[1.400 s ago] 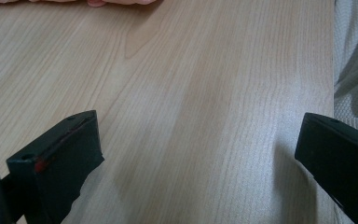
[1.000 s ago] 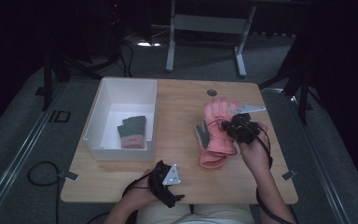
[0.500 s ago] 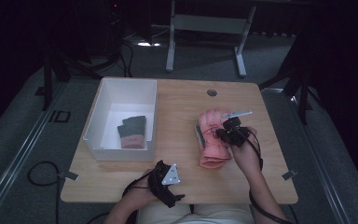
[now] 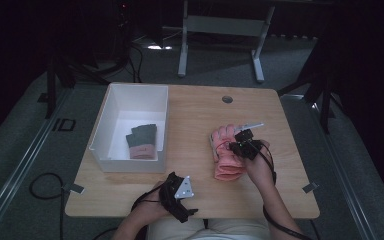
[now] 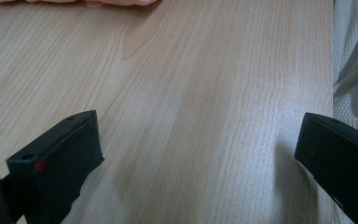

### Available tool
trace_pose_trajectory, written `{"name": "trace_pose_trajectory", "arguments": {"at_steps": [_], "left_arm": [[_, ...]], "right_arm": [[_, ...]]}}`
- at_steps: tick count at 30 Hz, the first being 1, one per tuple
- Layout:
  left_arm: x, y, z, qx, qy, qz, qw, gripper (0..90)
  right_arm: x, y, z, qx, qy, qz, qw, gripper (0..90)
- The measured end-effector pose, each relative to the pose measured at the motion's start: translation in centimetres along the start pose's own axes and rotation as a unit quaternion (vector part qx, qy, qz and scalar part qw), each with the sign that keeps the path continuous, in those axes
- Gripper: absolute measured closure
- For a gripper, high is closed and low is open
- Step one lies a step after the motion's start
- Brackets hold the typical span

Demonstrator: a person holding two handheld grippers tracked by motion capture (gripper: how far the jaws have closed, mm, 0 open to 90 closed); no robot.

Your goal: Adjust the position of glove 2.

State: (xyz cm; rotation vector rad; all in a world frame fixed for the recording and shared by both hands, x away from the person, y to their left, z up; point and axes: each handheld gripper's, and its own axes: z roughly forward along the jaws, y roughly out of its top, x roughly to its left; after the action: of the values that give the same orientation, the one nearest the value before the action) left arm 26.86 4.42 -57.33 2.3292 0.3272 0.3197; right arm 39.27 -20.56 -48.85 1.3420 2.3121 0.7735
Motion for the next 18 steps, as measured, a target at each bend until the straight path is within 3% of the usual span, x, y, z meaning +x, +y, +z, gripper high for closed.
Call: {"name": "trace_pose_trajectory", "arguments": {"at_steps": [7,13,18], "left_arm": [[0.2,0.0,-0.1,-0.002,-0.004,-0.005,1.0,0.0],[0.2,0.3,-0.1,-0.004,-0.01,-0.011,0.9999,0.0],[0.4,1.6,-0.9,-0.039,-0.036,-0.024,0.9983,0.0]], "right_arm": [[-0.1,-0.3,1.1,0.002,0.008,0.002,1.0,84.8],[0.0,0.1,0.6,-0.001,0.007,-0.008,0.9999,79.5],[-0.3,0.8,-0.9,-0.016,0.017,-0.016,0.9996,71.6]]}}
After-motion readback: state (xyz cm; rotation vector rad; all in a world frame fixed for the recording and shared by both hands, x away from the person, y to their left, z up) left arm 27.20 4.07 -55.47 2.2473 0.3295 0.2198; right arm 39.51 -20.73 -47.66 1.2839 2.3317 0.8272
